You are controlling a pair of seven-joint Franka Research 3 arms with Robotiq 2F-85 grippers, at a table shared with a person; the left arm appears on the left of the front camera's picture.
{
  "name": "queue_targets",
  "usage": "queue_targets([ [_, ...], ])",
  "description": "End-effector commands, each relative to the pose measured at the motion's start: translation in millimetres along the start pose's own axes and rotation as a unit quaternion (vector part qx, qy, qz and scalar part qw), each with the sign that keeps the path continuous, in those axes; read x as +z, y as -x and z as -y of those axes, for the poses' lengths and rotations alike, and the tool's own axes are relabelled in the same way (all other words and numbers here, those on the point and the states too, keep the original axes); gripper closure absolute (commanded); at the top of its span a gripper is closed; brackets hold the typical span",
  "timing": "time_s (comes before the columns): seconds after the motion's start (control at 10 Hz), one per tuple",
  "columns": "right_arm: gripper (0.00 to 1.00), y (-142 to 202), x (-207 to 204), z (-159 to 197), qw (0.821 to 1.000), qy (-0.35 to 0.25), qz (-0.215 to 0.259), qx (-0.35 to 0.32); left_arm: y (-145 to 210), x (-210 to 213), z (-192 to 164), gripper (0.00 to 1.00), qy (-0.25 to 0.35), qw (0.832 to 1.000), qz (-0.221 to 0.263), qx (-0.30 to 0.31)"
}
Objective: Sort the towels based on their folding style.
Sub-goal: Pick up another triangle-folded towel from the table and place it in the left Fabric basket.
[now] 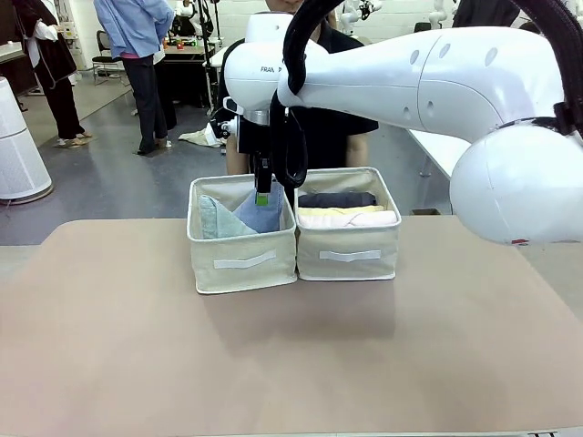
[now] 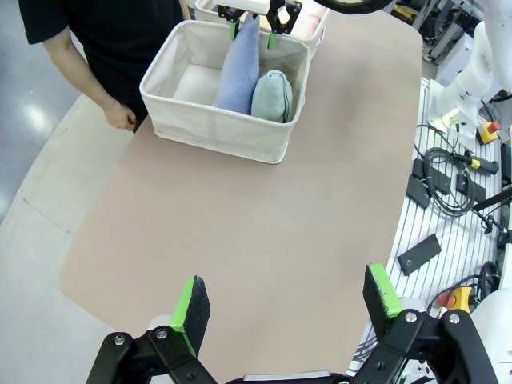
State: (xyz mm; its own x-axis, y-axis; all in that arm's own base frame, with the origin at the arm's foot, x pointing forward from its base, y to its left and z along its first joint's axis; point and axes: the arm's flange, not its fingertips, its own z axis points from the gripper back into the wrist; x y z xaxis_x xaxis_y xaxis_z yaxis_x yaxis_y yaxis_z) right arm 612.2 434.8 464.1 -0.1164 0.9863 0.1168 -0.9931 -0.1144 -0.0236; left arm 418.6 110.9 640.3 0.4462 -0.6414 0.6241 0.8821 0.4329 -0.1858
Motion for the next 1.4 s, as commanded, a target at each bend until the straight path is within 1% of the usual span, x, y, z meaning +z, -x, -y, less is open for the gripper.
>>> queue_targets([
  [0.0,0.1,-5,8,5,1.0,-0.007,0.008,-0.004,-1,-2,1,0.0,-0.003,1.0,0.004,0.0],
  [0.1,0.0,-5,8,5,1.0,-0.008,0.008,-0.004,-1,-2,1,0.0,-0.003,1.0,0.004,0.0],
  [0.6,0.0,-7,13,4,1.0,-0.007,0.005,-0.005,-1,-2,1,0.0,-0.003,1.0,0.004,0.0],
  [0.7,0.0,-6,19,1,1.0,0.0,0.009,-0.005,-1,-2,1,0.0,-0.003,1.0,0.004,0.0],
  [0.8,0.0,-3,33,-3,1.0,0.018,0.009,-0.02,-1,-2,1,0.0,-0.003,1.0,0.004,0.0],
  [0.9,0.0,3,58,-17,0.999,0.024,0.004,-0.038,-1,-2,1,0.0,-0.003,1.0,0.004,0.0],
  [1.0,0.0,20,88,-39,0.996,0.034,0.002,-0.082,-1,-2,1,0.0,-0.003,1.0,0.004,0.0],
  [1.2,0.0,72,146,-89,0.979,0.081,0.065,-0.177,-1,-2,1,0.0,-0.003,1.0,0.004,0.0],
  [1.3,0.0,102,162,-115,0.966,0.096,0.091,-0.223,-1,-2,1,0.0,-0.003,1.0,0.004,0.0],
])
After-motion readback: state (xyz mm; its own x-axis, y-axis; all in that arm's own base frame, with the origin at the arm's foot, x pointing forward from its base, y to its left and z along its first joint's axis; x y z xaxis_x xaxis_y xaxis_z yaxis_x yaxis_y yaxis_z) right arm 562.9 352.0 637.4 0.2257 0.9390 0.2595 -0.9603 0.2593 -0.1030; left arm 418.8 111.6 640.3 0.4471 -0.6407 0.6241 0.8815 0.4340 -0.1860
